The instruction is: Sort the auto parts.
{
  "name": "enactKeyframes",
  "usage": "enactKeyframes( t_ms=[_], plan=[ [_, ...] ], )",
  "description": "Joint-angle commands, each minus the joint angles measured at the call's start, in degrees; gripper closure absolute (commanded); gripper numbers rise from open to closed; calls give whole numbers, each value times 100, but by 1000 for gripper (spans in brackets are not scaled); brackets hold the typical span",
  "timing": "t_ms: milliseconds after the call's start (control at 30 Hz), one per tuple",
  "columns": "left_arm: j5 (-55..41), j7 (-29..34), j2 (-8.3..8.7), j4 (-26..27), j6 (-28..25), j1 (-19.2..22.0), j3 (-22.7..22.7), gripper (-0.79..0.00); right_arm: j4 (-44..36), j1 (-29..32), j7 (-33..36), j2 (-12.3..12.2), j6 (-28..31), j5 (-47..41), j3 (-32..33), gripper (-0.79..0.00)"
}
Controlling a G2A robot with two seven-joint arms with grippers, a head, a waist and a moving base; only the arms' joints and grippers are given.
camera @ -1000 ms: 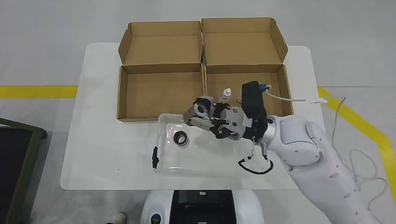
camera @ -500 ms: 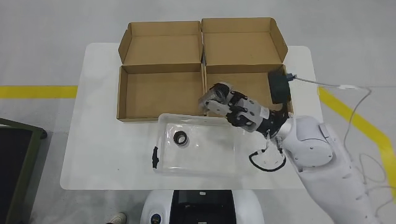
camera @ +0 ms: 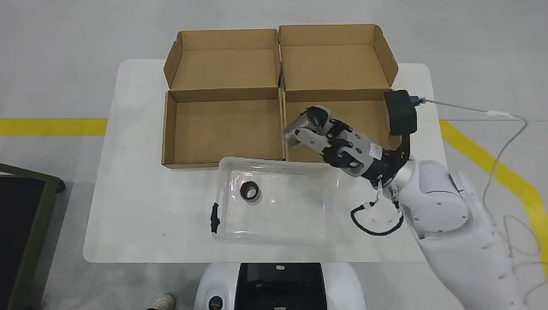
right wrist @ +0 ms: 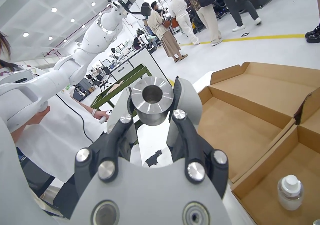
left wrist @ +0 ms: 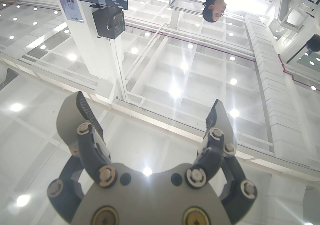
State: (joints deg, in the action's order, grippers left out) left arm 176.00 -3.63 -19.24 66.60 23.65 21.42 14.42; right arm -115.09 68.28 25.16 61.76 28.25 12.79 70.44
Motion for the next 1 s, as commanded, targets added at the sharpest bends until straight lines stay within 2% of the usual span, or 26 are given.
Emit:
enactKeyframes(
  t_ms=[0,633,967],
  plan=[
    [0,0,0,0,0,0,0,-785,29,4,-10,8,11,180,-57,0],
    [0,0,0,0,0,0,0,-785,1037,-818,-661,283,-440,3146,-1339,0],
    [0,0,0,0,0,0,0,-785,1526,-1242,-583,449,-734,4126,-1906,0]
  ],
)
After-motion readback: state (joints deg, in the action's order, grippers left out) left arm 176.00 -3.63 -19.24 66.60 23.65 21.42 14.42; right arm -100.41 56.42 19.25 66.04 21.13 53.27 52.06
